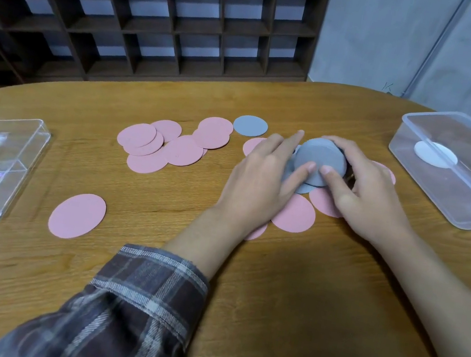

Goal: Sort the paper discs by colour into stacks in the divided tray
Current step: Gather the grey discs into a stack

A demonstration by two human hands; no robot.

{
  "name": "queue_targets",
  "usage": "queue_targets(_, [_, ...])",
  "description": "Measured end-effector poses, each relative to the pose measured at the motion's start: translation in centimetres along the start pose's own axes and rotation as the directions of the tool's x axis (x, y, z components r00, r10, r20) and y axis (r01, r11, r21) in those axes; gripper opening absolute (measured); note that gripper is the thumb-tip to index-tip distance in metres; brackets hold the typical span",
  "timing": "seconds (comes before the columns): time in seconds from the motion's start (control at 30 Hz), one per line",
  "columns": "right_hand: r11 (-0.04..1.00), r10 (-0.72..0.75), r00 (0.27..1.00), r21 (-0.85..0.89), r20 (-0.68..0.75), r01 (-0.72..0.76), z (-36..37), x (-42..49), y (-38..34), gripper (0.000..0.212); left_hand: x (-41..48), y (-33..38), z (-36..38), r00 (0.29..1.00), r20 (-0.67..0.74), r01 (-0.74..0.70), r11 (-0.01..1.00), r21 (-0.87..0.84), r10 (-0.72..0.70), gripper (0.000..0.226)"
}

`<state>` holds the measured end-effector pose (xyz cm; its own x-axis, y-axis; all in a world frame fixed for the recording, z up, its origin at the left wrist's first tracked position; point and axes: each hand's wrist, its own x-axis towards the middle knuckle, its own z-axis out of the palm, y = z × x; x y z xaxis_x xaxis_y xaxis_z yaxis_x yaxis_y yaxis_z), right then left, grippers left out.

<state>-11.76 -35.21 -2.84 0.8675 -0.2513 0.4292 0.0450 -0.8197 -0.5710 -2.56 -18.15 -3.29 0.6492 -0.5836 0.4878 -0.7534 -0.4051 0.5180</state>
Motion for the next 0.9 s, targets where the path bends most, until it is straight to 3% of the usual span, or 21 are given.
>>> queue_targets(0.1, [0.996,0.083,0.989,0.04,-0.118,-0.079,-0.28,0.23,0.28,0.039,-0.1,0.07,0.06,0.987,0.156,-0.027,0.999,0.029,0.022,0.066])
queue_targets(0.2, [0.987,0.156,0.975,0.059,-0.161,-0.148,-0.49,0.47,0.66,0.037,-0.16,0.0,0.23,0.967,0.255,-0.045,0.994,0.1,0.018,0.054])
queue_targets(0.5, [0.987,0.162,0.976,0.037,-0.146,-0.158,-0.5,0.53,0.69,0.039,0.14,-0.03,-0.09,0.978,0.202,0.023,0.993,0.113,-0.045,0.048])
queue_targets(0.73, [0.99,0.135,0.983,0.047,-0.125,-0.13,-0.26,0.4,0.92,0.06,0.04,0.15,-0.15,0.998,0.061,0.007,0.988,0.156,-0.017,0.034])
queue_targets(0.9, [0.994,0.096,0.993,0.058,-0.076,-0.091,-0.4,0.38,0.65,0.059,0.19,-0.36,-0.2,0.978,-0.189,-0.066,0.988,0.139,0.091,0.03])
